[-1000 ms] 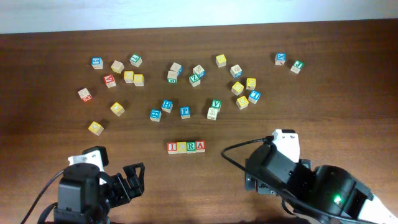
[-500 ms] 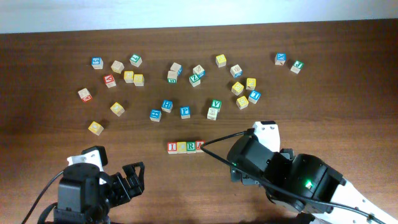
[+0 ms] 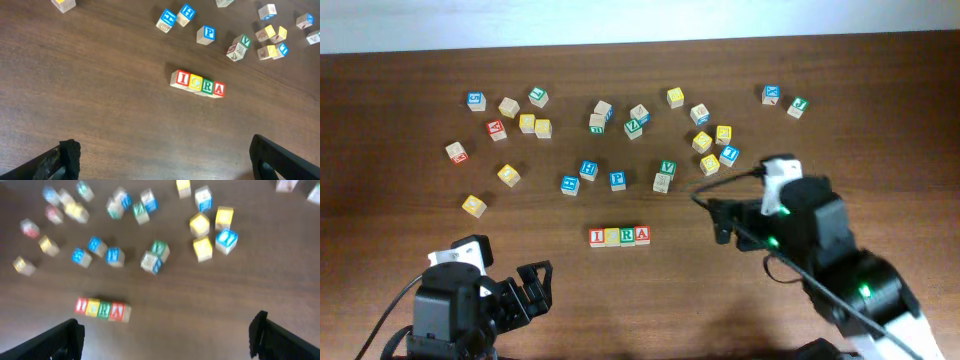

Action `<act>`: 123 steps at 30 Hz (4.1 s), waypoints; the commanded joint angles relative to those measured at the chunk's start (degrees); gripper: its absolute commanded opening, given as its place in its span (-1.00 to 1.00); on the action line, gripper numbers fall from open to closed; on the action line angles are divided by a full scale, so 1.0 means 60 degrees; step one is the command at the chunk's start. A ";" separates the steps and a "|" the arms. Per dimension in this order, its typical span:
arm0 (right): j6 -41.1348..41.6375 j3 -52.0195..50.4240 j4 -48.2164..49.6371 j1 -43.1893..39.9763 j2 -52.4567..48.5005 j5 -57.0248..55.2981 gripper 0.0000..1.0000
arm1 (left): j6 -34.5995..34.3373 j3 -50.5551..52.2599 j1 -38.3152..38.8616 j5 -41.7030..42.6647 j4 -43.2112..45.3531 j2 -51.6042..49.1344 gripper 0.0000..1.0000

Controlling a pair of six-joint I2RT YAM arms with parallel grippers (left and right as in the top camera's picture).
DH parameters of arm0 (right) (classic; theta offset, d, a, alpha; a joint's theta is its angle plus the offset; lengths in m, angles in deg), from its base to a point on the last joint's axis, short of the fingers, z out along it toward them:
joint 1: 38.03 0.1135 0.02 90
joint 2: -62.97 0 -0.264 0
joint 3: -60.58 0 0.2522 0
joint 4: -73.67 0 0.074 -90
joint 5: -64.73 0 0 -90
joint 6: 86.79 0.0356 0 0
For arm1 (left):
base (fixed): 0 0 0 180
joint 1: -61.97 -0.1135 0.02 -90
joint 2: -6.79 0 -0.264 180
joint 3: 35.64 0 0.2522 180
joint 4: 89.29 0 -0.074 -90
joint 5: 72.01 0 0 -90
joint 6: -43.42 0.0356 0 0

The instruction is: Spell out ICRA

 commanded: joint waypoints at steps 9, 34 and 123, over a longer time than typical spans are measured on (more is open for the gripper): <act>-0.0685 -0.6546 0.4510 -0.2157 0.6280 0.1708 0.96 | -0.0127 0.0040 -0.0026 -0.0102 -0.0004 0.0036 0.98; -0.3417 -0.8495 0.6222 -0.3461 0.8280 0.0066 0.97 | -0.0124 0.0040 -0.0026 -0.0102 -0.0004 0.0036 0.98; -0.3322 -0.8495 0.6229 -0.3446 0.8276 0.0022 0.97 | 0.3024 0.9238 -0.2255 0.0058 1.1355 0.5683 0.98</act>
